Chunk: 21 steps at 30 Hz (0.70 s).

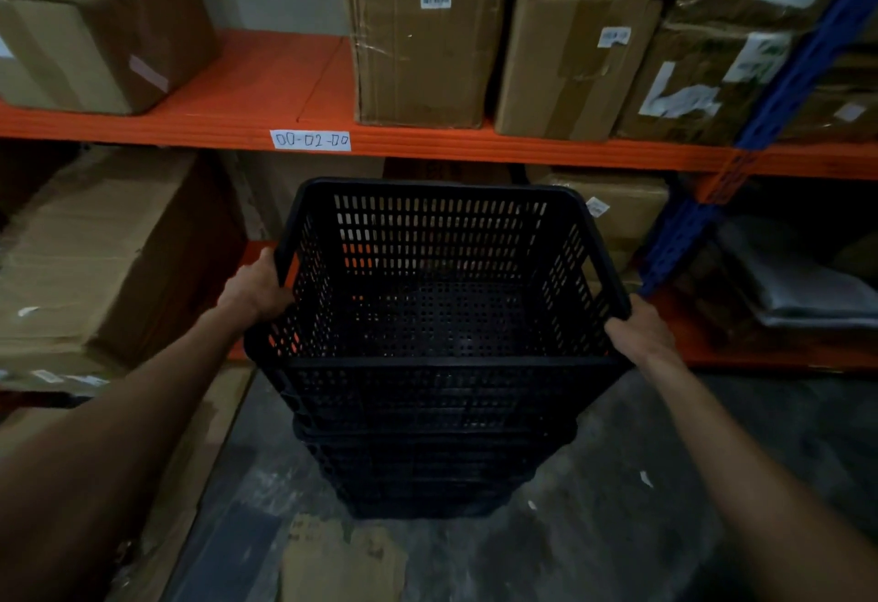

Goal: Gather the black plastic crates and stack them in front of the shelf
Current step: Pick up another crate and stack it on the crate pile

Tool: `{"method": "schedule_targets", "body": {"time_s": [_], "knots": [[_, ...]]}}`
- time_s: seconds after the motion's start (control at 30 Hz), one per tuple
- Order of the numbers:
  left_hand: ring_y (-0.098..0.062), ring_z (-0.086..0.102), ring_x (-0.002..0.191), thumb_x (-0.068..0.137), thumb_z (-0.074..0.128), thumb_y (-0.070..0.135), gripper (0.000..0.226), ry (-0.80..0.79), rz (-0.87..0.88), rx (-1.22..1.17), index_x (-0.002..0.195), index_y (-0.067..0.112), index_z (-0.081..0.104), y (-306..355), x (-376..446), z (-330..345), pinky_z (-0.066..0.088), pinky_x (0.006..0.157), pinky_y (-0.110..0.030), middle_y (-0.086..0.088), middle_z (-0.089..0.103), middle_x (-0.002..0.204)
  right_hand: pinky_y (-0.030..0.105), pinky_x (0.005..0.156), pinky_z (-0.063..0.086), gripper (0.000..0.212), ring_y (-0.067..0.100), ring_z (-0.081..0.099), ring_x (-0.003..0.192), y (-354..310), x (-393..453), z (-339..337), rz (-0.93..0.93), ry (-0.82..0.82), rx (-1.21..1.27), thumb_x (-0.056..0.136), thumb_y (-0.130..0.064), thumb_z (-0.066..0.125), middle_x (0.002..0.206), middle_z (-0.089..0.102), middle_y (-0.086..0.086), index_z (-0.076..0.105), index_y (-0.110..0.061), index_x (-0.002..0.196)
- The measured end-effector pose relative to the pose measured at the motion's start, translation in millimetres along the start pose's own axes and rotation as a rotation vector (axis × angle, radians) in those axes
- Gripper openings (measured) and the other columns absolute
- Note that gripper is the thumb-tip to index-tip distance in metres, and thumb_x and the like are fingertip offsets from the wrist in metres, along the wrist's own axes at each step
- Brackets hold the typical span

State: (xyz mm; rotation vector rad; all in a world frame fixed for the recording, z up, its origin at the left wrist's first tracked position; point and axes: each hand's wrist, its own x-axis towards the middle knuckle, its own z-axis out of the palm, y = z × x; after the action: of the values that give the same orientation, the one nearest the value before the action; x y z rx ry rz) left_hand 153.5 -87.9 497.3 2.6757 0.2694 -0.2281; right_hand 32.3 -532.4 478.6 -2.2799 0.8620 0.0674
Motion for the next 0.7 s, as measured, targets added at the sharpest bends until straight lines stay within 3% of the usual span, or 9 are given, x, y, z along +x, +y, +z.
{"method": "schedule_targets", "body": {"time_s": [0.1,0.3,0.4,0.5,0.6,0.7], "knots": [[-0.034,0.062,0.082,0.089,0.058,0.026,0.045,0.026,0.037,0.017,0.130,0.015,0.043,7.6,2.6,-9.9,0.052,0.073,-0.042,-0.021,0.063,0.111,0.036,0.083,0.048,0.047,0.034,0.059,0.104,-5.7,-1.2,-7.4,-0.036,0.010,-0.013,0.083,-0.028,0.049,0.117,0.062,0.008,0.052,-0.030,0.129],[-0.036,0.065,0.086,0.088,0.058,0.026,0.049,0.044,0.052,-0.009,0.134,0.022,0.042,6.9,0.9,-1.4,0.057,0.074,-0.045,-0.018,0.064,0.111,0.034,0.075,0.043,0.041,0.033,0.059,0.102,3.8,-0.8,-9.3,-0.035,0.049,-0.043,0.083,-0.025,0.052,0.107,0.063,0.006,0.056,-0.029,0.123],[-0.034,0.064,0.083,0.089,0.057,0.024,0.052,0.070,0.065,-0.025,0.138,0.023,0.039,4.6,0.2,-0.7,0.057,0.070,-0.043,-0.018,0.064,0.112,0.034,0.075,0.042,0.037,0.033,0.059,0.099,5.9,-1.2,-4.2,-0.056,0.072,-0.030,0.083,-0.023,0.053,0.099,0.060,0.004,0.058,-0.026,0.120],[-0.030,0.061,0.080,0.089,0.057,0.022,0.052,0.077,0.084,-0.042,0.139,0.022,0.041,4.8,2.5,0.5,0.054,0.068,-0.040,-0.018,0.064,0.115,0.034,0.077,0.044,0.037,0.032,0.059,0.098,8.3,0.2,-5.1,-0.072,0.077,-0.020,0.082,-0.020,0.053,0.104,0.064,0.007,0.059,-0.025,0.119],[-0.036,0.065,0.088,0.087,0.058,0.023,0.049,0.100,0.092,-0.051,0.134,0.025,0.045,5.0,3.1,3.3,0.057,0.075,-0.045,-0.018,0.065,0.115,0.037,0.083,0.048,0.041,0.035,0.060,0.101,9.5,4.1,-4.8,-0.063,0.097,-0.016,0.083,-0.021,0.053,0.108,0.065,0.008,0.058,-0.029,0.122],[-0.032,0.064,0.083,0.088,0.057,0.022,0.049,0.102,0.090,-0.060,0.135,0.025,0.045,6.9,5.7,3.4,0.056,0.069,-0.041,-0.017,0.065,0.113,0.040,0.085,0.050,0.040,0.035,0.060,0.102,9.8,5.4,-2.1,-0.051,0.095,-0.008,0.083,-0.022,0.054,0.107,0.065,0.008,0.058,-0.029,0.122]]}}
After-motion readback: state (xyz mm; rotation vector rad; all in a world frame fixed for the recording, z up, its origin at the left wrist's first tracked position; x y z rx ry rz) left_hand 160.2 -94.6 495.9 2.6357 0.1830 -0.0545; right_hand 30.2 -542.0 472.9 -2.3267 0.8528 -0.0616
